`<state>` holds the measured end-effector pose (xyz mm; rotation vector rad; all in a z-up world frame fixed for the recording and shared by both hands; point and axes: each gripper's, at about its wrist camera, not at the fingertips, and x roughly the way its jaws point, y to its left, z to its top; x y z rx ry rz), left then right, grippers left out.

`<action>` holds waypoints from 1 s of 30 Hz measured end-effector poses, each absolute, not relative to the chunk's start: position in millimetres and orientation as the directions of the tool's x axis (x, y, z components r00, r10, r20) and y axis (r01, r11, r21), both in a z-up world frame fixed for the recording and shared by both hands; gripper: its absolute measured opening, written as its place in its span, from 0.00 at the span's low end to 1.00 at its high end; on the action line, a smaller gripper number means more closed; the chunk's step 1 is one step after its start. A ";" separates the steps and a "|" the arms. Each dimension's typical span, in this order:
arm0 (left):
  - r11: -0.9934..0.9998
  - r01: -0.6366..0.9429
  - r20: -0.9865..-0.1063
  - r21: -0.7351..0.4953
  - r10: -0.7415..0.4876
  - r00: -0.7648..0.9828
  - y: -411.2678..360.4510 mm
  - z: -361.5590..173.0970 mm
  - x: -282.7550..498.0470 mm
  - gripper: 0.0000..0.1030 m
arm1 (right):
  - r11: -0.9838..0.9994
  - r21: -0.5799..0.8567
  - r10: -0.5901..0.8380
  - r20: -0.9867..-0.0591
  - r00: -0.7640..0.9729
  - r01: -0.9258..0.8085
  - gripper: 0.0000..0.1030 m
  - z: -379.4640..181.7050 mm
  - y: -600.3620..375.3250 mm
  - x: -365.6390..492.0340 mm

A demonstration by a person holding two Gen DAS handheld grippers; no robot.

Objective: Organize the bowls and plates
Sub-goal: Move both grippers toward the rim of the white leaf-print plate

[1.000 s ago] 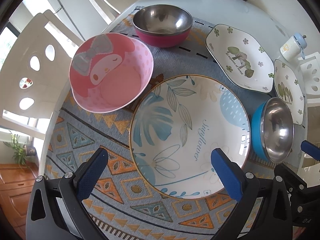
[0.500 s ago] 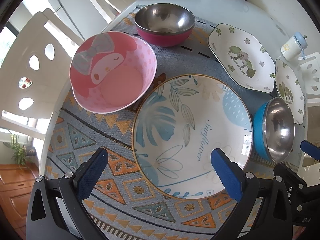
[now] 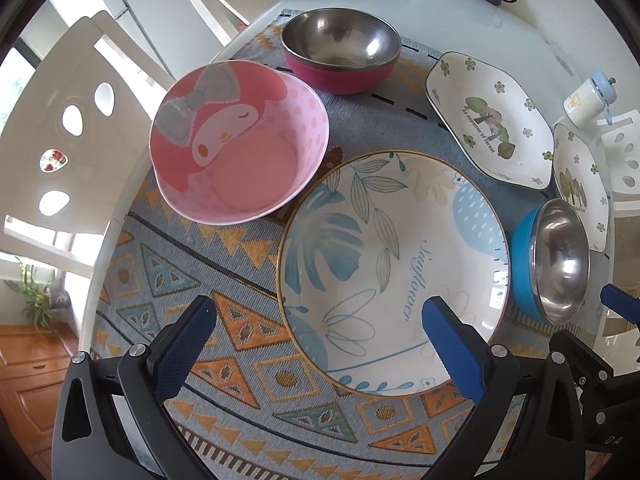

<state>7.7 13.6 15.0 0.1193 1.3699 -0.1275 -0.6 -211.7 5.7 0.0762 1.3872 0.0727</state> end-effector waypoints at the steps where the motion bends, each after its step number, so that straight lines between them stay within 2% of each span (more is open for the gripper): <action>1: 0.987 0.161 -0.981 0.010 -0.022 0.195 13.5 15.1 7.6 0.99 | 0.995 0.097 0.096 -0.979 0.182 -0.007 1.00 6.1 -211.3 -0.8; 30: 0.982 0.187 -0.979 -0.016 -0.054 0.197 27.2 19.4 6.4 0.99 | 0.996 0.092 0.091 -0.979 0.181 0.001 1.00 12.4 -194.6 -6.0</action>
